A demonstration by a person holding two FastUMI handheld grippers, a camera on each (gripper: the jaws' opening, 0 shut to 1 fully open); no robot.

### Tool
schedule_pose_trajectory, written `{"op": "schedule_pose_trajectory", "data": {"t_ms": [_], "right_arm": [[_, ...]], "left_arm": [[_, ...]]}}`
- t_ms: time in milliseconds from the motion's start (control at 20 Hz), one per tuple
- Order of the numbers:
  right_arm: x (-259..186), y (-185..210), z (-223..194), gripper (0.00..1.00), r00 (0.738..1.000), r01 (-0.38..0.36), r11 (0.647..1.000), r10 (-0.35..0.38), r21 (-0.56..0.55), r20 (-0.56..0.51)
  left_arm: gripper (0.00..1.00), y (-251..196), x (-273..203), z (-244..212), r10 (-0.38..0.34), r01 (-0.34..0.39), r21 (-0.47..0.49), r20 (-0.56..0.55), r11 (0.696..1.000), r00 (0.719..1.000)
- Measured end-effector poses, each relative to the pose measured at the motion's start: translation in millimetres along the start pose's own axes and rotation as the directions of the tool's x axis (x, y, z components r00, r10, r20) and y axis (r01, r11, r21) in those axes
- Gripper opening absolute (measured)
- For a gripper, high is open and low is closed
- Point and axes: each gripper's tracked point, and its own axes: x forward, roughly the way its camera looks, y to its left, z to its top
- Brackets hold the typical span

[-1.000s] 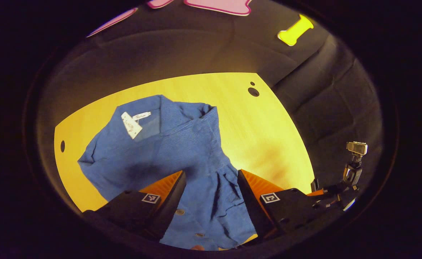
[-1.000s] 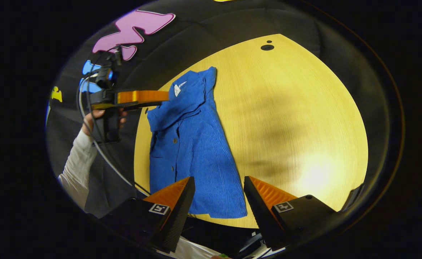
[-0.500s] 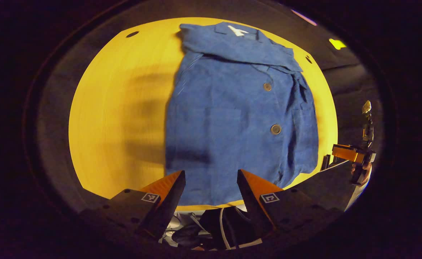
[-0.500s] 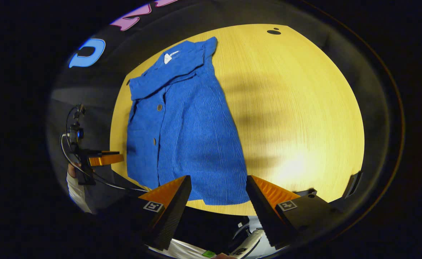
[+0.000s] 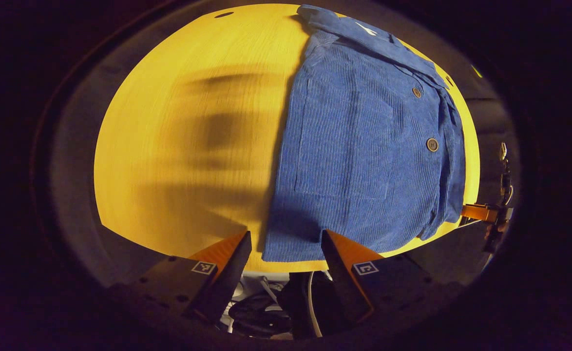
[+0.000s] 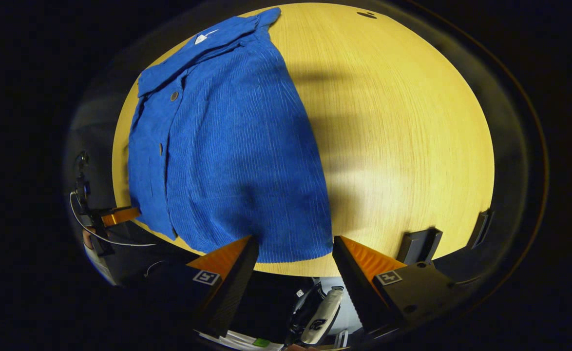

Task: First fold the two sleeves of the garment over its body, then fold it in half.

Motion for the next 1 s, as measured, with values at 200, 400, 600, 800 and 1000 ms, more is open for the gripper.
{"op": "schedule_pose_trajectory", "data": {"t_ms": [200,400,600,800,1000], "right_arm": [[9,-11,3,0.99,0.999,0.048,0.999,-0.048,-0.019,0.014],[19,-18,6,0.99,0.996,0.095,0.995,-0.094,-0.045,0.008],[23,-16,4,0.99,0.991,0.131,0.989,-0.131,-0.073,0.005],[25,-3,3,0.77,0.994,0.113,0.989,-0.113,-0.098,0.000],[28,13,2,0.11,0.999,0.045,0.996,-0.046,-0.081,-0.009]], "left_arm": [[0.84,2,9,0,0.039,-0.038,0.028,-0.016,0.999,0.999],[0.85,-3,12,-2,0.085,-0.082,0.089,-0.028,0.993,0.996],[0.84,-4,14,-2,0.111,-0.108,0.125,-0.017,0.986,0.994],[0.84,-5,16,-4,0.099,-0.098,0.094,-0.008,0.991,0.995],[0.05,-23,15,-4,0.007,-0.005,0.060,-0.041,0.998,0.999]]}}
